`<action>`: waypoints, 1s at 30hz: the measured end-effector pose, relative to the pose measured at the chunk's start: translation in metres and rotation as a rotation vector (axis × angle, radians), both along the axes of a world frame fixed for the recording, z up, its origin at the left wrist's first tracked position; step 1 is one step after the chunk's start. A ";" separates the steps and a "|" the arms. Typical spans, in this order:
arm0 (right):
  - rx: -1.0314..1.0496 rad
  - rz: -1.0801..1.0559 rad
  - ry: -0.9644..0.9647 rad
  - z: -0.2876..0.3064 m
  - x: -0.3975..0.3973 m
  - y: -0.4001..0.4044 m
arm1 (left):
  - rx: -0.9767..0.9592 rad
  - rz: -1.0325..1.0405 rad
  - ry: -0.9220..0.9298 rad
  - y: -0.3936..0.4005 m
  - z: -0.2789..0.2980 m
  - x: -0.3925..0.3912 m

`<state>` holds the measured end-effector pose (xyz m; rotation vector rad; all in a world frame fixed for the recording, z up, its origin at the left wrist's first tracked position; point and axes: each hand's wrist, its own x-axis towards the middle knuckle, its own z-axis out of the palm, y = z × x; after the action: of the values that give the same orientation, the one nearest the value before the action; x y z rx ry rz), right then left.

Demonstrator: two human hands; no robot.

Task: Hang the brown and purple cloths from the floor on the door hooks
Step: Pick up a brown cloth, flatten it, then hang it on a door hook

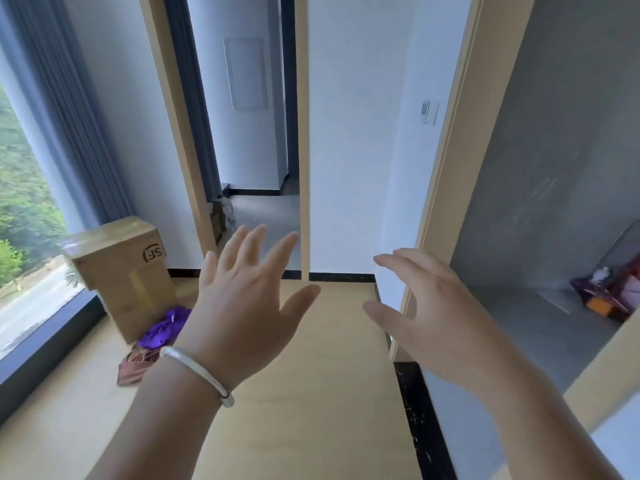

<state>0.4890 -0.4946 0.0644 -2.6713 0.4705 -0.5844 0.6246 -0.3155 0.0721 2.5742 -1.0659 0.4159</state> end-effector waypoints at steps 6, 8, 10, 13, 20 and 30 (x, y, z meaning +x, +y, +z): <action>-0.008 -0.044 0.034 0.008 0.094 -0.045 | -0.024 -0.032 0.020 -0.051 -0.002 0.097; -0.007 -0.048 0.031 0.006 0.118 -0.059 | -0.030 -0.038 0.025 -0.064 -0.004 0.124; 0.000 -0.051 0.031 0.004 0.136 -0.072 | -0.027 -0.044 0.032 -0.078 -0.006 0.146; 0.018 -0.064 0.029 0.003 0.158 -0.093 | -0.024 -0.061 0.055 -0.100 -0.008 0.170; 0.048 -0.083 0.035 -0.002 0.207 -0.155 | -0.003 -0.098 0.083 -0.165 -0.011 0.222; 0.044 -0.057 -0.013 -0.002 0.311 -0.301 | 0.035 -0.062 0.066 -0.304 -0.006 0.315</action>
<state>0.7995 -0.7951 0.0625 -2.6183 0.5514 -0.6004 0.9395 -0.6191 0.0665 2.5586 -1.1361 0.2978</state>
